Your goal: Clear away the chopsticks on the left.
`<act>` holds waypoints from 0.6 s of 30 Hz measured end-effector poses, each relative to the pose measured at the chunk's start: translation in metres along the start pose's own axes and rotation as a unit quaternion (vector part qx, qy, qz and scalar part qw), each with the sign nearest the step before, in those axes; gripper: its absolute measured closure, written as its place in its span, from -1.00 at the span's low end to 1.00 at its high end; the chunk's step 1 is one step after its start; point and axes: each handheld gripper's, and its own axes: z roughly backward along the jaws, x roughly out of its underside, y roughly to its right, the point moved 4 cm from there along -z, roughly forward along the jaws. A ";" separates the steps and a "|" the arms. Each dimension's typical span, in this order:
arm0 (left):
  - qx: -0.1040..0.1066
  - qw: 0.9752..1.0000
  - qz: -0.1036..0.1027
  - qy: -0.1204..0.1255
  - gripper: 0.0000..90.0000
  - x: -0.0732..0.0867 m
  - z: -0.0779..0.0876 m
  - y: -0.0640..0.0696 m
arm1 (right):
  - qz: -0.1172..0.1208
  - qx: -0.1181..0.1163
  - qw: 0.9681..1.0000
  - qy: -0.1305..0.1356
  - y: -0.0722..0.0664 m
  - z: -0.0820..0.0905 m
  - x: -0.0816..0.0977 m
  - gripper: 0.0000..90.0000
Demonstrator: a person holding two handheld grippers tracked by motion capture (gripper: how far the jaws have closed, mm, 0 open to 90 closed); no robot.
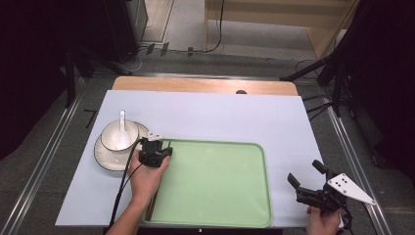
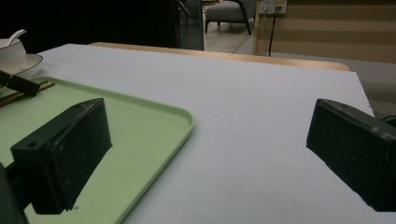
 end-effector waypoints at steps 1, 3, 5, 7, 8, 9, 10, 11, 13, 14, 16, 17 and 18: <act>0.003 1.000 0.000 -0.003 1.00 0.000 0.001 -0.001 | -0.003 0.000 1.000 -0.001 0.000 0.000 0.000 -1.00; -0.001 1.000 -0.009 -0.007 1.00 -0.001 0.002 -0.003 | -0.002 0.000 1.000 0.000 0.000 0.000 0.000 -1.00; -0.001 1.000 -0.017 -0.006 1.00 0.000 0.003 -0.005 | -0.001 0.000 1.000 0.000 0.000 0.000 0.000 -1.00; 0.002 1.000 -0.024 -0.006 1.00 0.002 0.006 -0.009 | -0.001 -0.002 1.000 -0.002 -0.001 -0.001 0.000 -1.00; 0.016 0.999 -0.029 0.000 0.98 0.004 0.009 -0.009 | 0.000 -0.002 1.000 -0.002 -0.001 -0.001 0.000 -1.00; 0.024 0.999 -0.033 0.006 0.98 0.005 0.012 -0.009 | 0.001 -0.002 1.000 -0.003 -0.001 -0.001 0.000 -1.00; 0.021 0.999 -0.037 0.014 0.94 0.008 0.018 -0.010 | 0.001 -0.001 1.000 -0.003 -0.001 -0.001 0.000 -1.00; 0.022 0.999 -0.040 0.022 0.94 0.011 0.024 -0.011 | 0.000 -0.002 1.000 -0.002 -0.001 -0.001 0.000 -1.00; 0.030 0.998 -0.048 0.033 1.00 0.020 0.039 -0.011 | -0.001 -0.001 1.000 -0.001 0.000 0.000 0.000 -1.00; 0.029 0.998 -0.054 0.033 1.00 0.024 0.043 -0.010 | -0.001 -0.001 1.000 0.000 0.000 0.000 0.000 -1.00; 0.034 0.997 -0.060 0.035 1.00 0.034 0.053 -0.010 | -0.001 -0.001 1.000 -0.001 0.000 0.000 0.000 -1.00; 0.035 0.997 -0.063 0.034 1.00 0.039 0.057 -0.010 | -0.002 -0.001 1.000 -0.001 0.000 -0.001 0.000 -1.00; 0.037 0.996 -0.069 0.030 1.00 0.044 0.059 -0.009 | 0.000 -0.001 1.000 -0.001 0.000 -0.001 0.000 -1.00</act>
